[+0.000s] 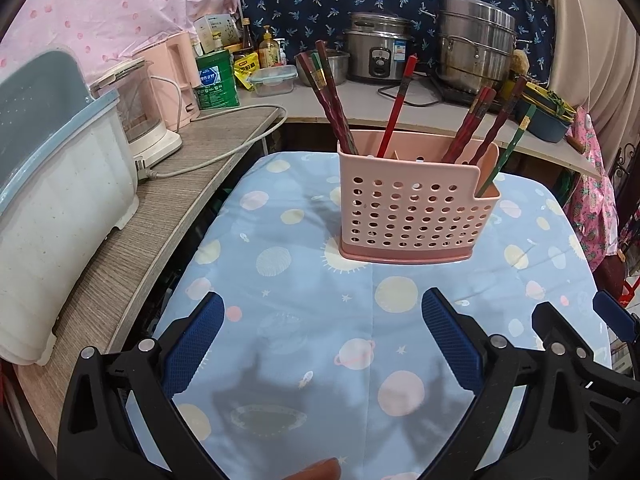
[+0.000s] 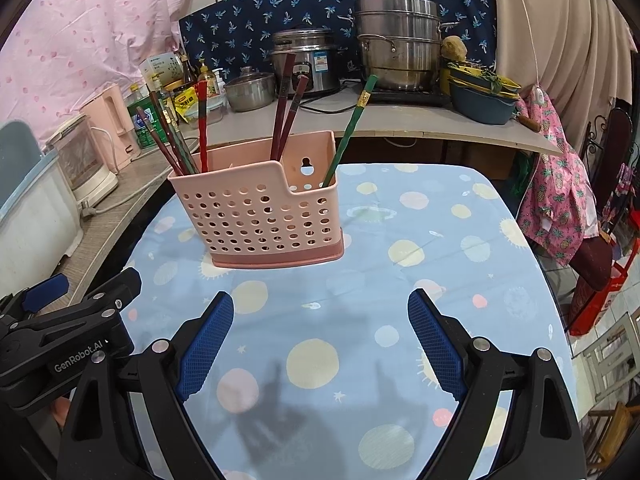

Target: Organize utensils

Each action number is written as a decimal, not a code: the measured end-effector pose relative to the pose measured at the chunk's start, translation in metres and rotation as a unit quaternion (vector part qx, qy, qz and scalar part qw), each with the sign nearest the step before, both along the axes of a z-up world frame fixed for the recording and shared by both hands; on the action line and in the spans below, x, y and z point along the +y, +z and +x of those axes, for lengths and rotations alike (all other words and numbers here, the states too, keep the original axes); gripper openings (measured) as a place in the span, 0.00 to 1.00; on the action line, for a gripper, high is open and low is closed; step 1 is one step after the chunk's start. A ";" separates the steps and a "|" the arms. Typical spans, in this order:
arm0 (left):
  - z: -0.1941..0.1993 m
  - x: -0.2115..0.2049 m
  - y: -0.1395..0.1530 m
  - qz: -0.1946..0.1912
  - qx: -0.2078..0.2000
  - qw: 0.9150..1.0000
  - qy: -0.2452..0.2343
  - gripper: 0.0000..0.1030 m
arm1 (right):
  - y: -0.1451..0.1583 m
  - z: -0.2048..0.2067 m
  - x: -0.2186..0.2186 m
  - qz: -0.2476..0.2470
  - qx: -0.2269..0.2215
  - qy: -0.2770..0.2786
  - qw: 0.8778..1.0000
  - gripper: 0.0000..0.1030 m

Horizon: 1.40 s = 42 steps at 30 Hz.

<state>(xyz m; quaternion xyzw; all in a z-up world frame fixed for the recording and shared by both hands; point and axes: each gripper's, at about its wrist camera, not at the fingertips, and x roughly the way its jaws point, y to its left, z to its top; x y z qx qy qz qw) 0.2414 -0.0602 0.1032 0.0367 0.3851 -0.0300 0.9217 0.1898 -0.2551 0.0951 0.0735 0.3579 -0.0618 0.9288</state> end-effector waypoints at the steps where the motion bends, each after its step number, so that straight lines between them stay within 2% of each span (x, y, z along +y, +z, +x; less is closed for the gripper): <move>1: 0.000 0.000 0.000 0.000 0.000 1.000 0.001 0.92 | 0.000 0.000 0.000 0.000 0.000 0.000 1.000 0.83; 42: -0.006 -0.004 0.004 0.005 -0.015 1.000 -0.001 0.92 | -0.002 -0.007 -0.004 0.002 0.001 -0.010 1.000 0.83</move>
